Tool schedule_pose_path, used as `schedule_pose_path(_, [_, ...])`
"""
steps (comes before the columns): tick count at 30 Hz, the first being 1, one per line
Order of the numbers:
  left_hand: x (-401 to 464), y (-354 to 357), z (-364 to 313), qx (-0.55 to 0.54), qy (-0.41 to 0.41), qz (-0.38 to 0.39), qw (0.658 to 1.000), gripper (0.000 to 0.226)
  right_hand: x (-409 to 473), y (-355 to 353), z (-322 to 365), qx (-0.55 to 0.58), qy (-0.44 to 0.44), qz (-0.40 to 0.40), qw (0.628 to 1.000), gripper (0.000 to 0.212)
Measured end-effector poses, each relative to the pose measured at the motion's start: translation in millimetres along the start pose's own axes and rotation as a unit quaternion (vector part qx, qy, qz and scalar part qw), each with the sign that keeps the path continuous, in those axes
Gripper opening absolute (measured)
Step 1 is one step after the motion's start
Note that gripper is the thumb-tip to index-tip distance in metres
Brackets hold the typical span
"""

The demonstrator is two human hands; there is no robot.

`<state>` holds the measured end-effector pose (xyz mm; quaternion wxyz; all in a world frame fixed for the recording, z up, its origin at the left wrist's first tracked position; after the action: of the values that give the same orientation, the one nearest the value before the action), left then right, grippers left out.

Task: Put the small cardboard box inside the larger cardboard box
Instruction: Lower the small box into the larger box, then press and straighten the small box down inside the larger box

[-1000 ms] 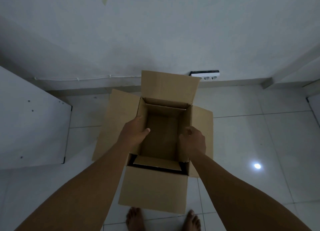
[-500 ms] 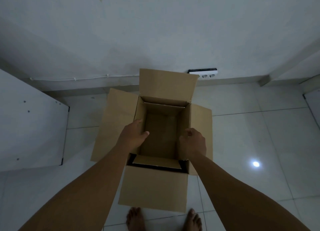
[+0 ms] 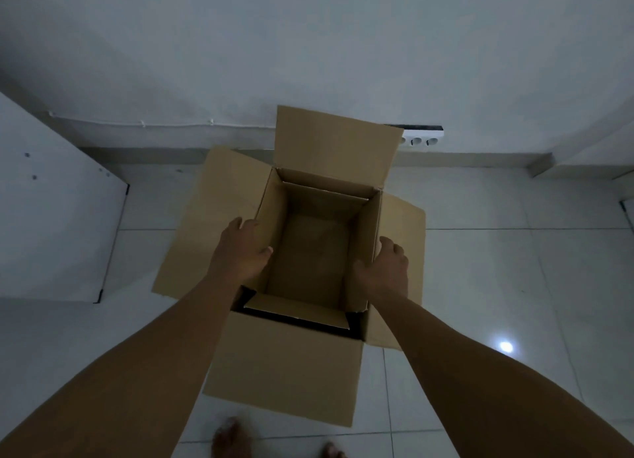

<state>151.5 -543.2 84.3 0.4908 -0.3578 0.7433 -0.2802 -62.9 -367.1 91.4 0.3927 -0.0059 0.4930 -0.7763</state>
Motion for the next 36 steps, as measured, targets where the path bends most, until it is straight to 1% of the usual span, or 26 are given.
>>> schedule_pose_path(3, [5.7,19.6,12.1,0.021,-0.009,-0.035,0.999,0.074,9.7,13.6,-16.8,-0.021,-0.01,0.0,1.0,0.077])
schedule_pose_path(7, [18.8,40.5,28.3,0.069,-0.015,-0.095,0.993,0.073,22.1,36.5,-40.0,-0.042,-0.006,-0.001,0.999,0.076])
schedule_pose_path(9, [24.4,48.8,36.8,0.076,-0.022,-0.122,0.989,0.073,26.8,49.3,-52.2,-0.036,0.006,-0.007,0.999,0.076])
schedule_pose_path(12, [29.8,62.4,49.7,0.066,-0.025,-0.14,0.988,0.076,29.0,68.7,-67.9,-0.002,0.016,-0.017,1.0,0.076])
schedule_pose_path(14, [33.2,71.1,58.6,0.06,-0.021,-0.14,0.988,0.076,28.8,79.4,-74.6,0.004,0.002,-0.024,1.0,0.075])
schedule_pose_path(16, [35.6,77.2,65.3,0.06,-0.013,-0.14,0.988,0.071,28.0,86.5,-80.0,-0.001,-0.013,-0.03,0.999,0.076])
schedule_pose_path(19, [36.8,81.6,71.0,0.074,0.008,-0.158,0.985,0.055,27.2,93.7,-85.2,-0.009,-0.029,-0.028,0.999,0.079])
schedule_pose_path(26, [37.1,80.1,83.3,0.105,0.02,-0.192,0.975,0.052,27.7,102.7,-78.5,-0.019,-0.048,-0.019,0.998,0.081])
schedule_pose_path(32, [39.7,67.2,111.3,0.102,-0.016,-0.202,0.974,0.053,34.1,114.1,-53.3,-0.028,-0.083,0.014,0.996,0.081])
schedule_pose_path(36, [43.4,56.8,132.9,0.098,-0.026,-0.201,0.974,0.053,35.2,128.7,-31.7,-0.037,-0.09,0.023,0.995,0.083])
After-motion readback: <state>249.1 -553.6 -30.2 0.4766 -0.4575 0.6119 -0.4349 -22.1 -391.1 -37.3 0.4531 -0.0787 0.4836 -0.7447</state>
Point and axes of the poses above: each hand's wrist, its own x-axis towards the middle knuckle, its own y-axis out of the palm, z = x × y, the point moved 4 cm from there along x, towards the middle knuckle, and after that the axes turned 7 degrees about -y, right-handed, at the moved point
